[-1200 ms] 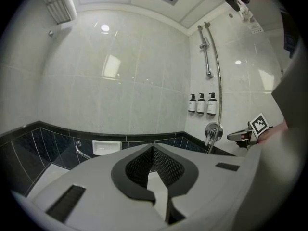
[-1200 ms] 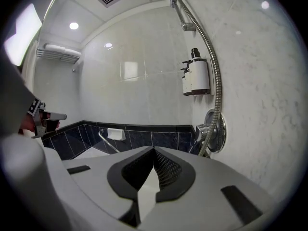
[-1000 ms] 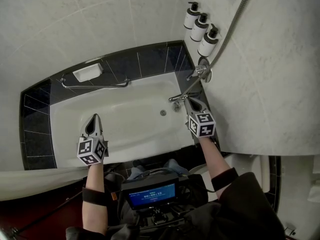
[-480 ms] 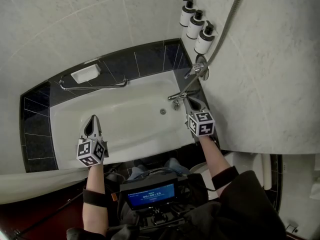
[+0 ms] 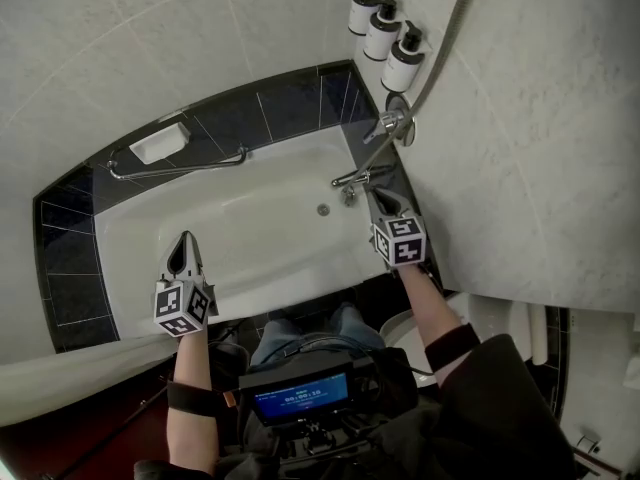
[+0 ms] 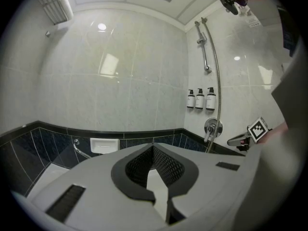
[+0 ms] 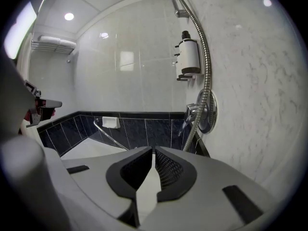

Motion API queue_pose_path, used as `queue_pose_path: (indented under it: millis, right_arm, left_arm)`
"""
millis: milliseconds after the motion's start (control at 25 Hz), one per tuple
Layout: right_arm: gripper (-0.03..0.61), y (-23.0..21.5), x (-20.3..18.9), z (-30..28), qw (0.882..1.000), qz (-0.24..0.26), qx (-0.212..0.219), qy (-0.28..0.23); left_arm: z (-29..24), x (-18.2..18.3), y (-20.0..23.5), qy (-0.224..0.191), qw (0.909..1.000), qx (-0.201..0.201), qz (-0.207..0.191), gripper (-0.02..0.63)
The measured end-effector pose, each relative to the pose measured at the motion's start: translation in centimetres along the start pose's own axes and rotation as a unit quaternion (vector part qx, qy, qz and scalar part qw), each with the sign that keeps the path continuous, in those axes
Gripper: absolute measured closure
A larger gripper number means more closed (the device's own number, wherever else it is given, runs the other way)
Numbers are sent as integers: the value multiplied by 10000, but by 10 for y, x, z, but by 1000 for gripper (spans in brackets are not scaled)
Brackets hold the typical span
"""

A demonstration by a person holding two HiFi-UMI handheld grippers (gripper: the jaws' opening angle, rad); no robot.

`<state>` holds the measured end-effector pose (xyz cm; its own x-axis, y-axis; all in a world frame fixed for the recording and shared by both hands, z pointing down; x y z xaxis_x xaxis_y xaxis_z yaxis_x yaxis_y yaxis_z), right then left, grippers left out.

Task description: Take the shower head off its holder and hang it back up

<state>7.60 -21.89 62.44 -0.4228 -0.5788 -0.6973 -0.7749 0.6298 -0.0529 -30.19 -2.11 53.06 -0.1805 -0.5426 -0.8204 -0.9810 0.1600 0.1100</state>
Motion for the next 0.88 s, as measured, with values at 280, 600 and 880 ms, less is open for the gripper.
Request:
queue_pose_path:
  millis: [280,600,880]
  right_arm:
    - [463,-1,-42,-41,9984,37,94,564]
    - [372,-1,-90,-95,9923,405,-126,1160]
    - [322,-1,-141,-153,9873,373,49,1542]
  left_arm:
    - [-19,-12,-1,178,9998,-82,-77,614]
    - [-50,-34,10,441,9988,-111,-169,614]
    - [-81,-71,11,574,9982,-108,-130,614]
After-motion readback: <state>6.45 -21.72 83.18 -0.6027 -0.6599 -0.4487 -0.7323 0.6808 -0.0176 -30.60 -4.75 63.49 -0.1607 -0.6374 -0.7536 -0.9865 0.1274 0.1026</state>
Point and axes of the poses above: the fingertips, and each gripper's own axes: z backward along the fingers, y to its left, x out of its top, the point moved 1 cm from there along z, backward along the fingers, and after that the axes turned 14 degrees about y, right-handed, at the moved point
